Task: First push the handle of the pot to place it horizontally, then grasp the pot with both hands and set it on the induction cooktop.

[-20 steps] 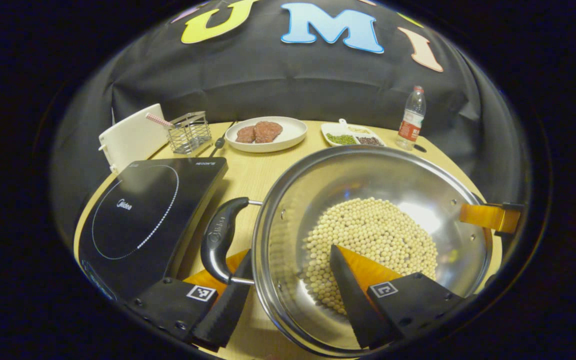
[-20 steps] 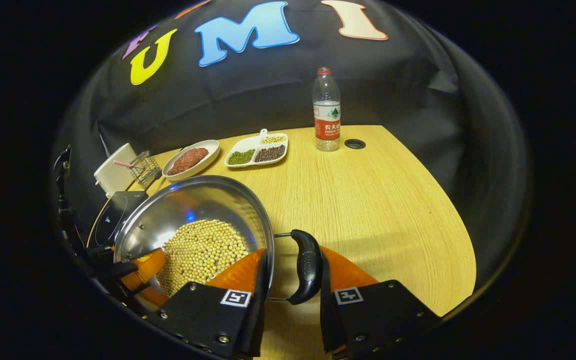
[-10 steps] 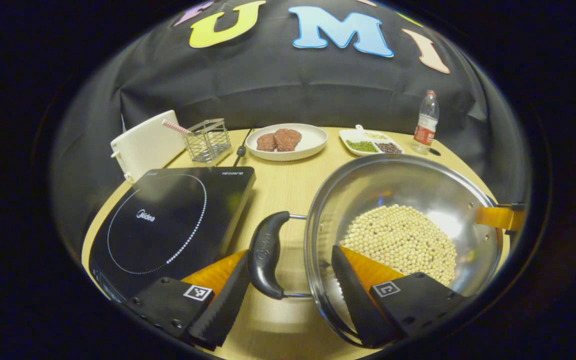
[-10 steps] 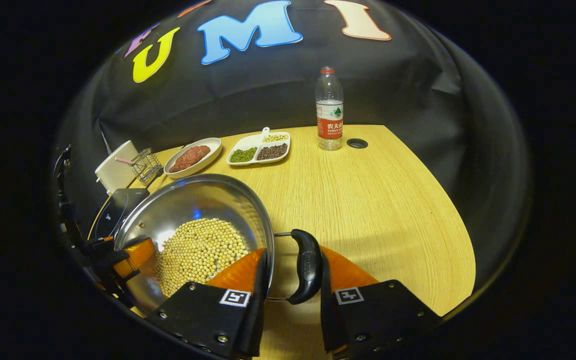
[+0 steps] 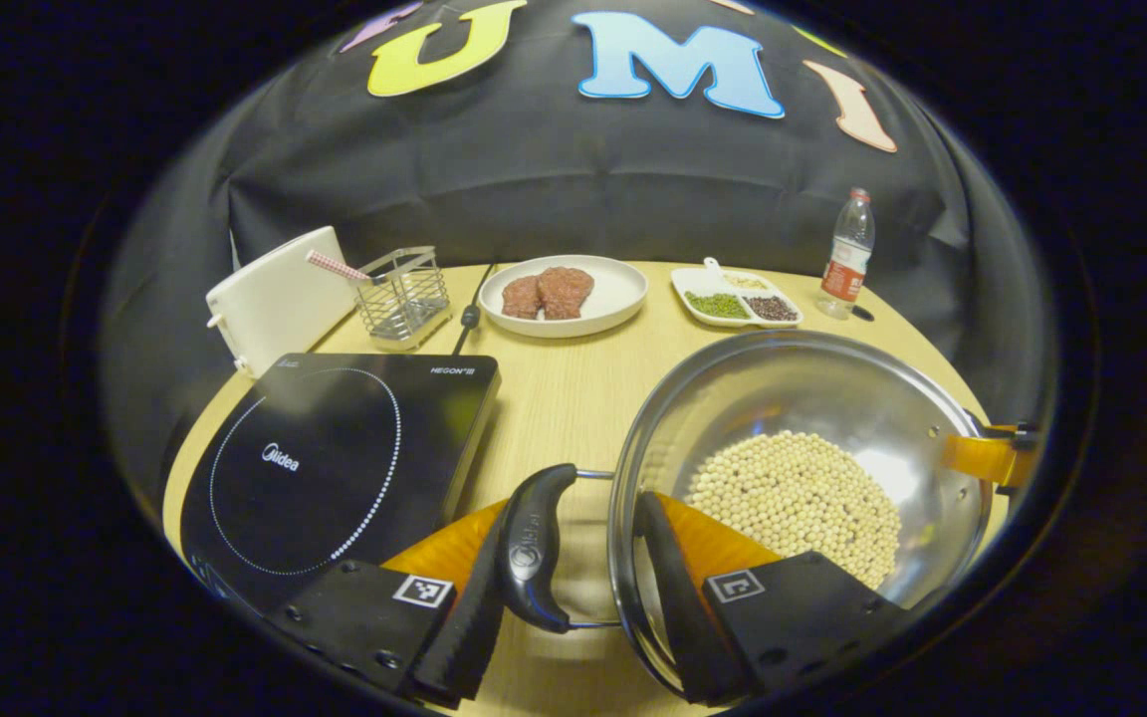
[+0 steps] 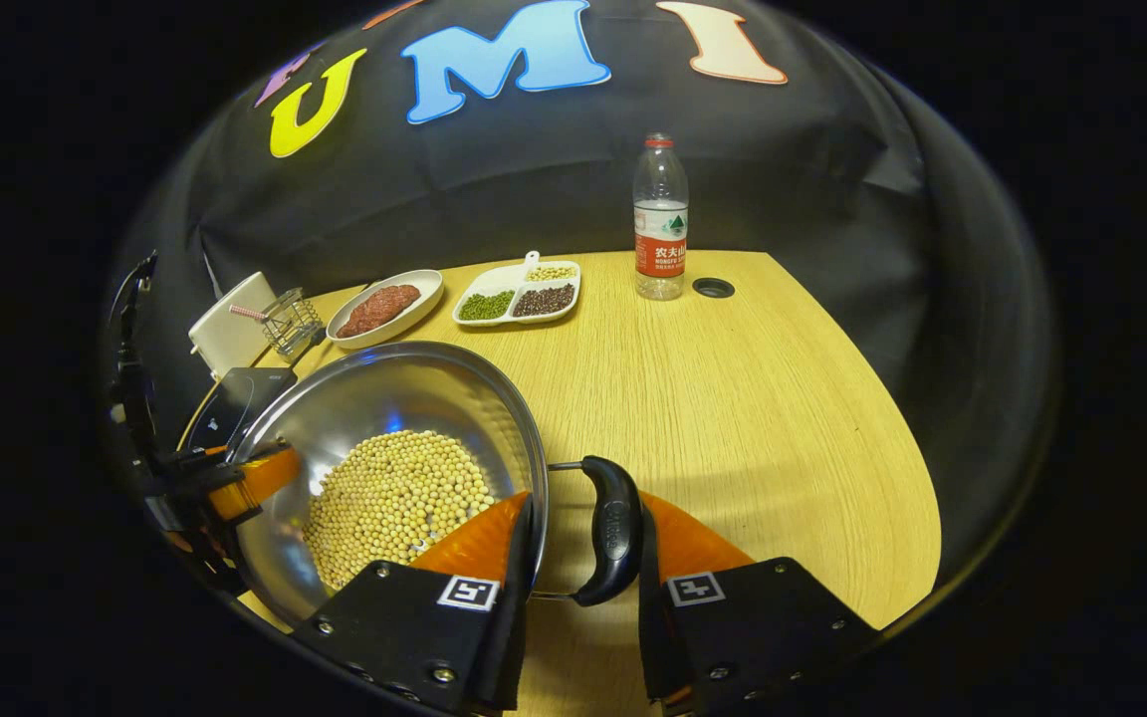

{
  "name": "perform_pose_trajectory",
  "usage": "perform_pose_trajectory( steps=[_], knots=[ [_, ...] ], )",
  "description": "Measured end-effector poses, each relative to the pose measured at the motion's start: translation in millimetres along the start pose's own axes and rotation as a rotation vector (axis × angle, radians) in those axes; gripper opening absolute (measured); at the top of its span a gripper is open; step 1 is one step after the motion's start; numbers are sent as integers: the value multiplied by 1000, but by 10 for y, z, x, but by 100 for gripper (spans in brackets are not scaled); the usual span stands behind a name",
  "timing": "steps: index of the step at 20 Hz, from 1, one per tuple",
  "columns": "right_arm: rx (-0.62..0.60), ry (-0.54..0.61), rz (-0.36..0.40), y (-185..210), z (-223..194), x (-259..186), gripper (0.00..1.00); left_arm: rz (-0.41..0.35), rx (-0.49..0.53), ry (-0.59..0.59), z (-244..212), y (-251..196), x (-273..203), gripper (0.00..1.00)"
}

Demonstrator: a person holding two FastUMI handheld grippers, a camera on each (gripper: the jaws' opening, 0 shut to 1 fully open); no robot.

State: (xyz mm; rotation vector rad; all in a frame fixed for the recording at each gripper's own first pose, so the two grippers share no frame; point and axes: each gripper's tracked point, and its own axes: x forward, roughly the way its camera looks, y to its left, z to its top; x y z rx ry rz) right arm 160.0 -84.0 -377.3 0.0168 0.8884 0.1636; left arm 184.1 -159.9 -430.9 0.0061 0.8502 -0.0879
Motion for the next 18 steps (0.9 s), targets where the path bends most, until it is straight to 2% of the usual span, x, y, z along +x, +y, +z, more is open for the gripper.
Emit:
perform_pose_trajectory(
  steps=[5,6,9,13,18],
  knots=[
    [-15,-9,-17,-11,90,-109,46,-14,33,-39,158,-29,-100,71],
    [-16,-18,-21,2,135,-162,46,-20,26,-44,195,-17,-133,75],
    [-28,-24,-37,120,210,-326,46,-36,8,-49,256,91,-295,75],
    [-11,-29,-62,450,228,-554,46,-56,17,-58,321,415,-499,75],
    [13,-33,-76,1126,222,-708,46,-65,25,-67,402,1127,-681,75]
  ],
)
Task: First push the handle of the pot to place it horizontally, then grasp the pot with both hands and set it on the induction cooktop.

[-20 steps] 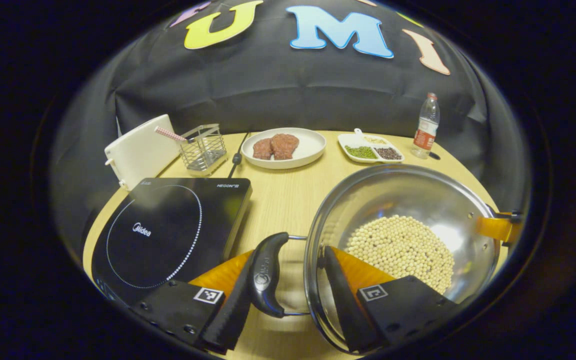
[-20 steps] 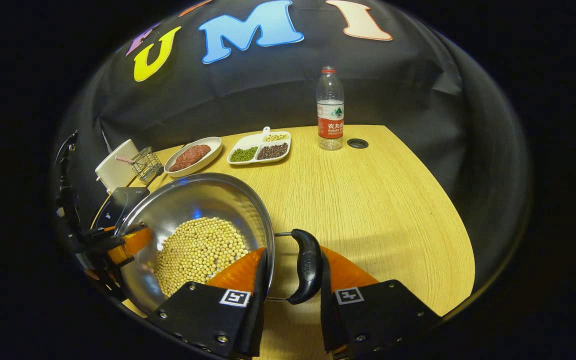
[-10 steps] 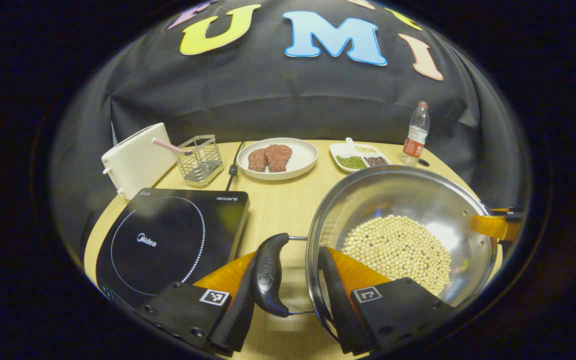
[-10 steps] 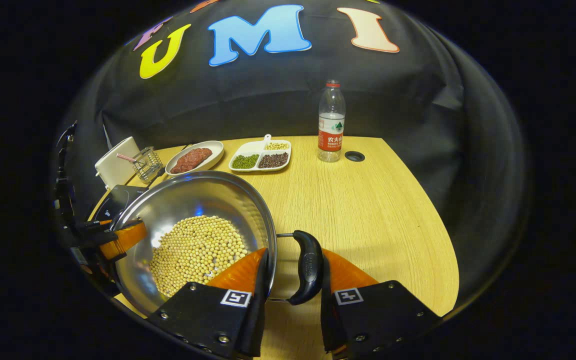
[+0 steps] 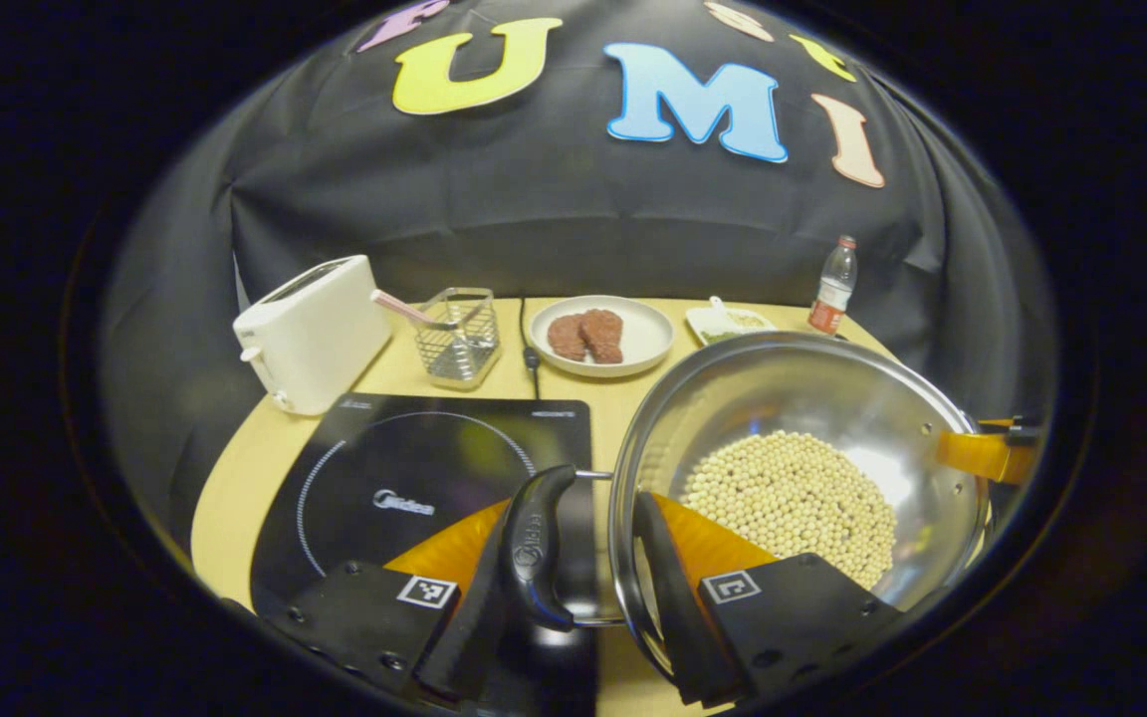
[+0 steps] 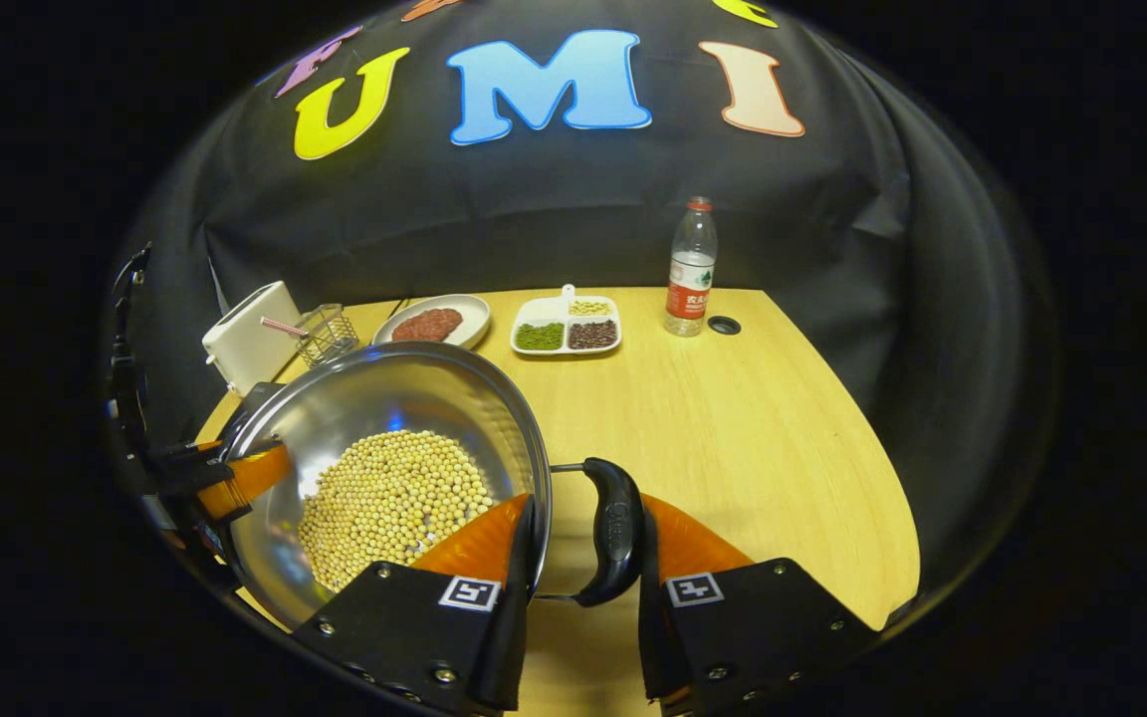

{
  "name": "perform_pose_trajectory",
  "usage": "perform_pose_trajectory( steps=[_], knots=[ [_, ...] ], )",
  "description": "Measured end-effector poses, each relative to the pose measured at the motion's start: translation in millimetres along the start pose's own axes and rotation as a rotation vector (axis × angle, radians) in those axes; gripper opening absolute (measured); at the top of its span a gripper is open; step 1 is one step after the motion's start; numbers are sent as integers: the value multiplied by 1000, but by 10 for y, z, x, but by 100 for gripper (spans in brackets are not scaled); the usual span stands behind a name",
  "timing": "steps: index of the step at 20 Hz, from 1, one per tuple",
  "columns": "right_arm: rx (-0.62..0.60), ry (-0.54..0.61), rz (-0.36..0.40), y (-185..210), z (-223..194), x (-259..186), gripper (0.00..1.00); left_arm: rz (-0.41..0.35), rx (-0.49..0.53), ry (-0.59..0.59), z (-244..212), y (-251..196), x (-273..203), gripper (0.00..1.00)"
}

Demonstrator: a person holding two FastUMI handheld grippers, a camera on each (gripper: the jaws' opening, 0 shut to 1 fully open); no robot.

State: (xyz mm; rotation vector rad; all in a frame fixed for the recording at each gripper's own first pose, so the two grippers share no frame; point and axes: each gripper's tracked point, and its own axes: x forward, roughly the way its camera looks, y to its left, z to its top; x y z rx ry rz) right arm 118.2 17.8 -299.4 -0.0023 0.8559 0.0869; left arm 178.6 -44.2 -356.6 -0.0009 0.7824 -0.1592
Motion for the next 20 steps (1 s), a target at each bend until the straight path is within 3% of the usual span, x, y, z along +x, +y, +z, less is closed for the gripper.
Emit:
perform_pose_trajectory(
  steps=[4,5,7,8,14,18,20],
  knots=[
    [9,-9,-1,587,22,-8,46,3,4,-5,53,650,-58,75],
    [7,-12,0,739,38,-9,46,3,1,-8,85,809,-65,71],
    [1,-16,2,1010,72,31,46,10,-4,-12,130,1098,-37,75],
    [-1,-15,5,1137,75,52,46,15,-7,-12,144,1234,-30,71],
    [3,15,39,1814,58,313,46,59,-22,9,101,2003,49,75],
    [8,46,57,2105,-1,500,46,84,-35,32,-10,2352,183,72],
    [11,34,61,2180,53,553,46,87,-39,26,-8,2441,238,79]
  ],
)
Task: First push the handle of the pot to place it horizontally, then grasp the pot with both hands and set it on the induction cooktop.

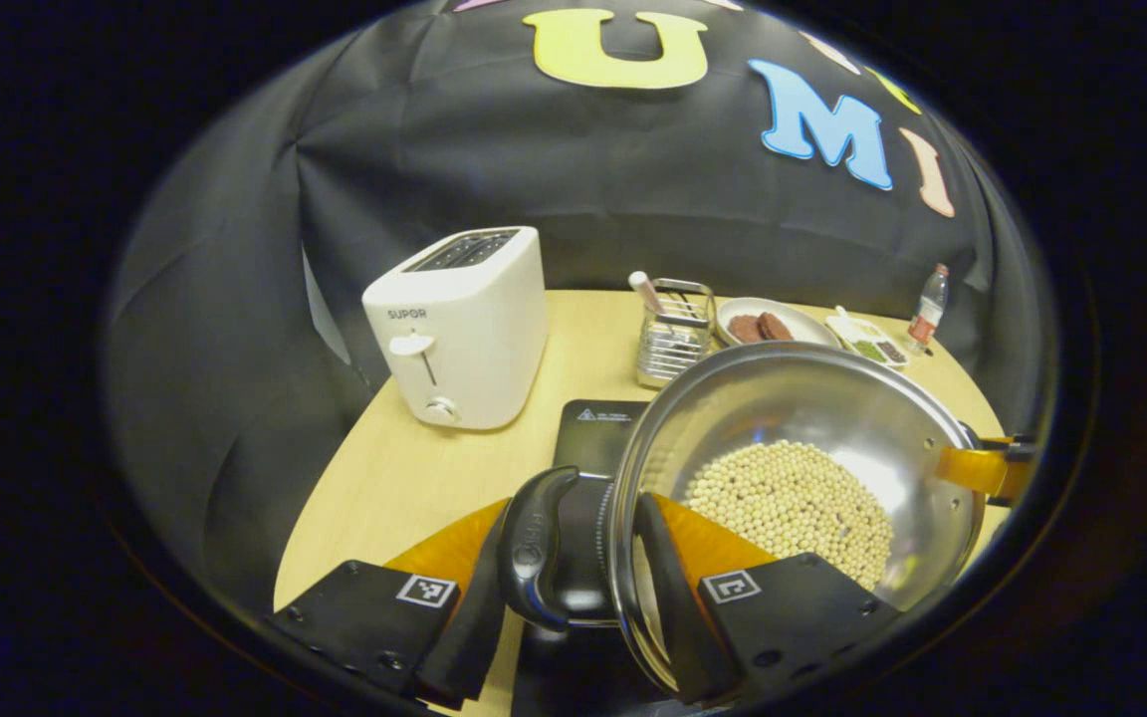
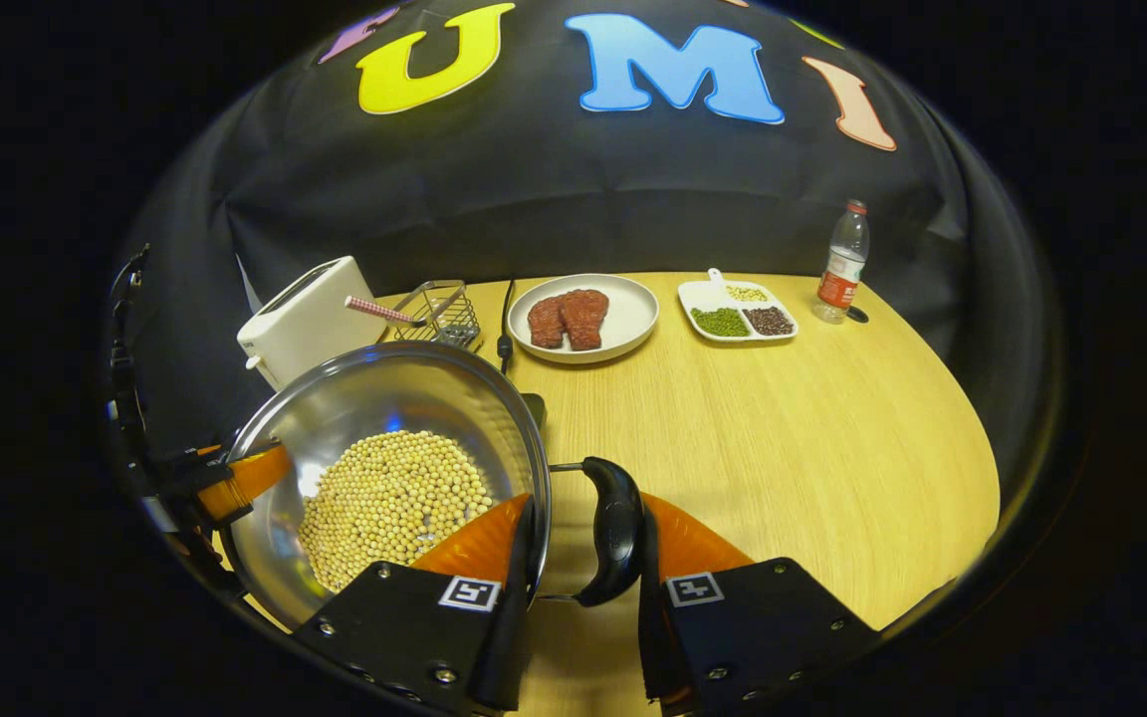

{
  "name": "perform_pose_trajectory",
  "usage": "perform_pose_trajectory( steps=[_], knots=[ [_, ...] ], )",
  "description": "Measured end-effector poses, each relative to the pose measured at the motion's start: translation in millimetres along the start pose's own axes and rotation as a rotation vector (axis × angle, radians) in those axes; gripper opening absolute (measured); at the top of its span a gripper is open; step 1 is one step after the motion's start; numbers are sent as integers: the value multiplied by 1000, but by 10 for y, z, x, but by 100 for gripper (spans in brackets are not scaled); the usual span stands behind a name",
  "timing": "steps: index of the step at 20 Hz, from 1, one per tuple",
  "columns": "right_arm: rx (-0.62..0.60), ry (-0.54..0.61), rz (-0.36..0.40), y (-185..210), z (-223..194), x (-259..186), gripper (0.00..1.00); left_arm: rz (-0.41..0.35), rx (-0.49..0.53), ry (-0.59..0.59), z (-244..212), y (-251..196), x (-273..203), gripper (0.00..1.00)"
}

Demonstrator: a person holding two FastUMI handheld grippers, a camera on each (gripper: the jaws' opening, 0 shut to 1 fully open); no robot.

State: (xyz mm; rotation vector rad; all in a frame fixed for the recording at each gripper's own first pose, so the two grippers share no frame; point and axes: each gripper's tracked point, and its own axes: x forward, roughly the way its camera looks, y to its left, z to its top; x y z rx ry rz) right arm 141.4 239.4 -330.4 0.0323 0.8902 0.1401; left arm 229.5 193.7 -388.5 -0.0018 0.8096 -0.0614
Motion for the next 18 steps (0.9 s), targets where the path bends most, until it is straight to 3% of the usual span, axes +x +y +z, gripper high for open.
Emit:
perform_pose_trajectory(
  steps=[1,4,5,6,9,11,14,18],
  knots=[
    [-3,3,2,20,14,29,46,3,1,-4,19,26,20,71],
    [-1,7,2,3,-27,18,46,-9,-1,-15,66,76,76,75],
    [-6,3,3,5,-5,43,48,-12,-7,-19,63,87,95,72],
    [-9,-1,5,13,-8,41,49,-17,-21,-31,67,90,88,76],
    [-37,-114,8,-40,235,-89,67,12,-75,-101,142,153,-57,84],
    [-55,-198,-1,-136,394,-281,97,68,-98,-173,283,253,-257,96],
    [-62,-303,-9,-357,602,-602,97,126,-104,-310,594,242,-707,98],
    [-86,-438,-39,-810,833,-1213,96,112,-83,-449,1019,-253,-1399,98]
  ],
)
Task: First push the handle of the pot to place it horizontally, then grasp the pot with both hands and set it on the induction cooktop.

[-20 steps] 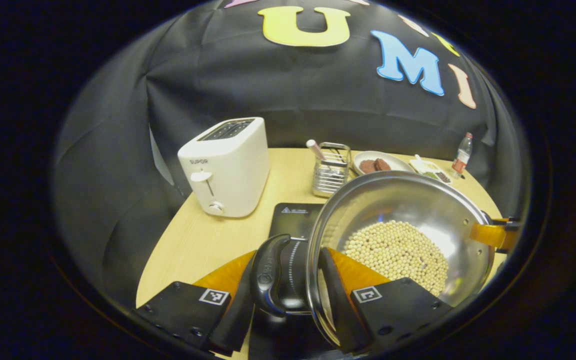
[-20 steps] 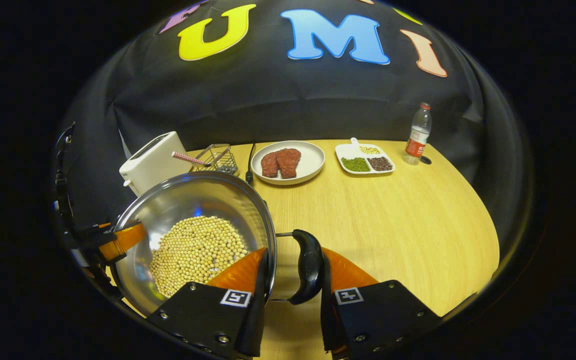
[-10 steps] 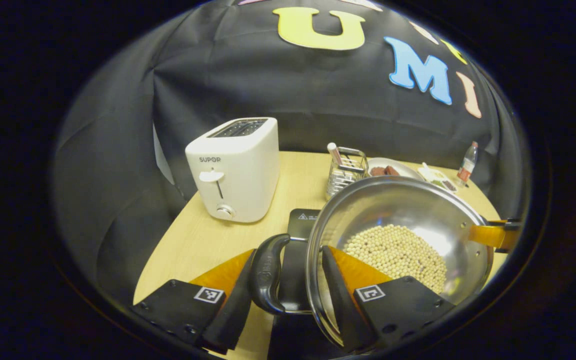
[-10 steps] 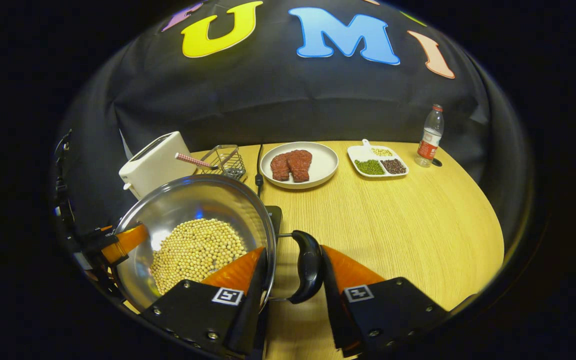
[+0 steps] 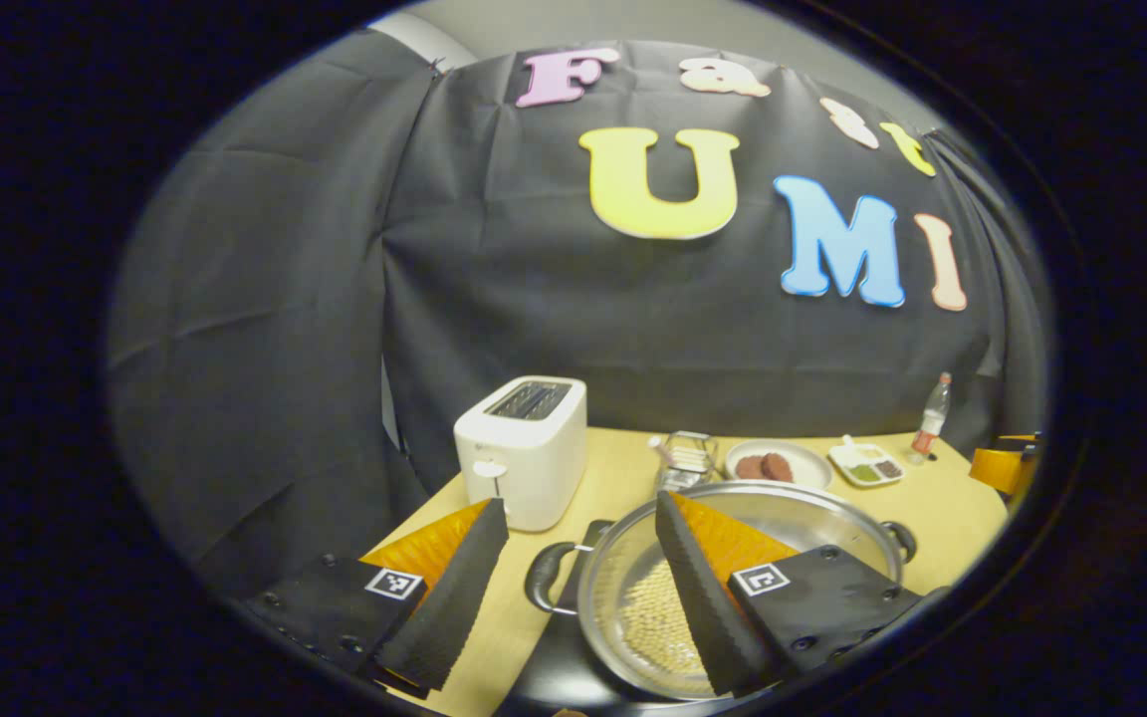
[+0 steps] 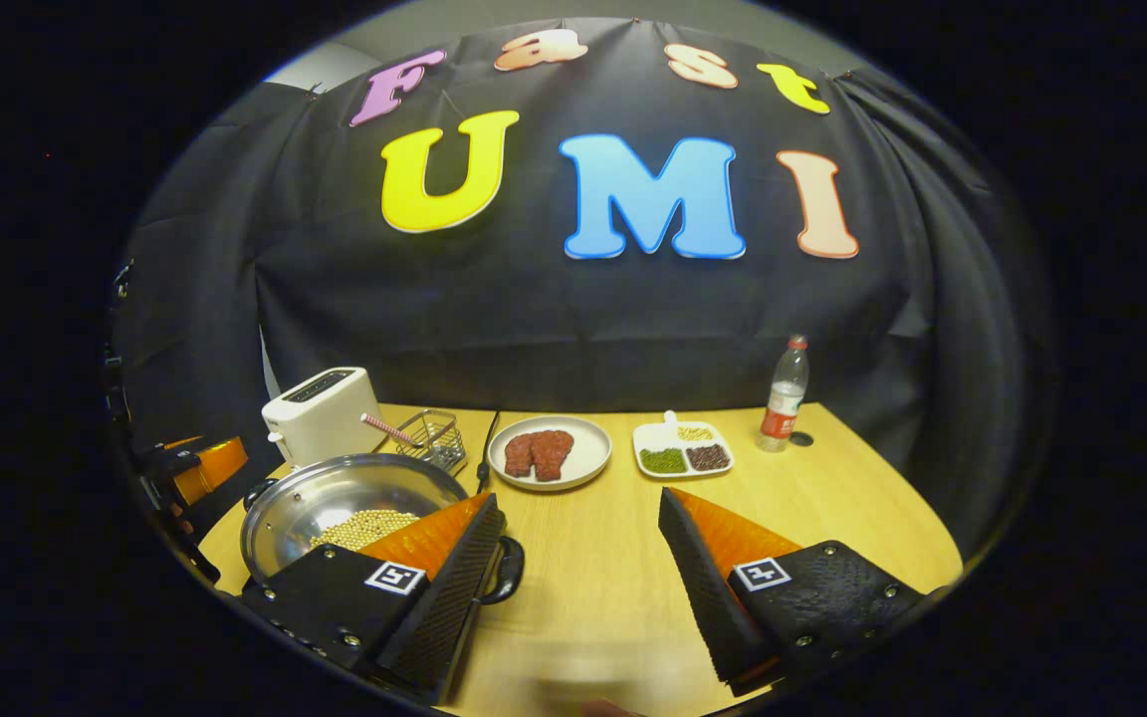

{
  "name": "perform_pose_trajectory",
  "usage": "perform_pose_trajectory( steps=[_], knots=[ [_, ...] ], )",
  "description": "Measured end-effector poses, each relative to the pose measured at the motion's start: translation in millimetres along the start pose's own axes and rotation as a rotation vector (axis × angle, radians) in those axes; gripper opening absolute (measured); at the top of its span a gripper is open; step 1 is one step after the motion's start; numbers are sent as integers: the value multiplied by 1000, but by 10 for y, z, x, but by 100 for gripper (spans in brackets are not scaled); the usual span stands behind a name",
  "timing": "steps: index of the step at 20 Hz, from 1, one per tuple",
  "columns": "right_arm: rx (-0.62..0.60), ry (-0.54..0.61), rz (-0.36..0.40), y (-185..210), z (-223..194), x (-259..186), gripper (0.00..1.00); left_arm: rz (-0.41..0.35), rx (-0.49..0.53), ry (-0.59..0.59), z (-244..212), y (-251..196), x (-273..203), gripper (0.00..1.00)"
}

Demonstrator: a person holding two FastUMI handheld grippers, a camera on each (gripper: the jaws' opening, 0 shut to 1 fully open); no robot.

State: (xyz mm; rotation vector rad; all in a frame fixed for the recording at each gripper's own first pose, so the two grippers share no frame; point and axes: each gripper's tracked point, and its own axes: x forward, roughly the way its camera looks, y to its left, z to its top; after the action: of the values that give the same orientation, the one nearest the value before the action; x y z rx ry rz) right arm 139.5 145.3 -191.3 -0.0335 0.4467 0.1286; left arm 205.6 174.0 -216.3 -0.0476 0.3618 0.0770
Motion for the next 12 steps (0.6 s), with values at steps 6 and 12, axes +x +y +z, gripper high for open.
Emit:
perform_pose_trajectory(
  steps=[6,12],
  knots=[
    [-9,-145,-31,-728,460,-733,96,-96,-21,-177,844,-1175,-1021,99],
    [-13,-252,-47,-1319,873,-1373,96,-170,-32,-251,1142,-2169,-1934,94]
  ],
)
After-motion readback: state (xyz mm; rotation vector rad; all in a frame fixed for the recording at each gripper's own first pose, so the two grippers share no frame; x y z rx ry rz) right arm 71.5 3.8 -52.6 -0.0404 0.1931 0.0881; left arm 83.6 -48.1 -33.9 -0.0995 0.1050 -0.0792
